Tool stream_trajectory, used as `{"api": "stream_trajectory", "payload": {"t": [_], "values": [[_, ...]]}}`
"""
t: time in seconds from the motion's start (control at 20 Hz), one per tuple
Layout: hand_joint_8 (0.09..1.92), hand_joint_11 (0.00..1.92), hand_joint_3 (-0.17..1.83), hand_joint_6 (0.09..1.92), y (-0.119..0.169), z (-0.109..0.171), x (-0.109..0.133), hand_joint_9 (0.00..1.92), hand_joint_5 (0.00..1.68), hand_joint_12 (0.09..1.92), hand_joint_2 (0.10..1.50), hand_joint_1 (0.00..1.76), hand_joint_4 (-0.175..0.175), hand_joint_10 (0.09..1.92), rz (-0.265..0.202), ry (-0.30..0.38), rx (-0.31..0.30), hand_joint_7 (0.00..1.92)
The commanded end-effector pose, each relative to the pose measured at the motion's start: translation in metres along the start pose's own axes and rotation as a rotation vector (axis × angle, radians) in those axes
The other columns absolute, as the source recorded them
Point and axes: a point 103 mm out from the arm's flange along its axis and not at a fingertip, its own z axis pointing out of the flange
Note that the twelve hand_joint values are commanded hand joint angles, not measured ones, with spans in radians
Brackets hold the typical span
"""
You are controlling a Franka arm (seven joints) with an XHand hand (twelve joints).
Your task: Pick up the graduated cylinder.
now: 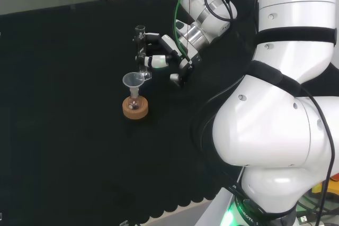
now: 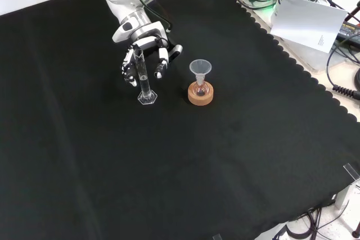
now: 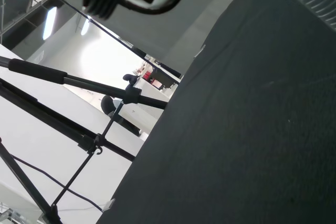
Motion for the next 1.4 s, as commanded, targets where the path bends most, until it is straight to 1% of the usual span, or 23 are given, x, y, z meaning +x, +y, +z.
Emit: {"api": "stream_trajectory", "payload": {"t": [0.05, 0.45, 0.85, 1.15, 1.4], "values": [[0.58, 0.78, 0.49, 0.45, 0.0004, 0.0021, -0.0021, 0.99, 0.63, 1.06, 0.69, 1.02, -0.026, 0.28, 0.001, -0.002, 0.004, 0.66], [0.59, 0.79, 0.49, 0.47, 0.0019, 0.0015, -0.0005, 1.0, 0.58, 1.06, 0.69, 1.01, -0.031, 0.28, 0.007, 0.005, -0.005, 0.65], [0.59, 0.85, 0.49, 0.5, 0.0031, 0.0043, -0.0033, 1.06, 0.54, 1.04, 0.7, 1.01, -0.033, 0.27, 0.011, -0.005, -0.002, 0.73], [0.58, 0.91, 0.49, 0.55, 0.003, 0.0051, -0.0053, 1.1, 0.57, 1.0, 0.7, 1.03, -0.03, 0.25, 0.016, -0.001, -0.006, 0.77], [0.57, 0.96, 0.49, 0.58, 0.0037, 0.0049, -0.0059, 1.14, 0.66, 0.97, 0.71, 1.04, -0.02, 0.23, 0.018, -0.003, -0.012, 0.8]]}}
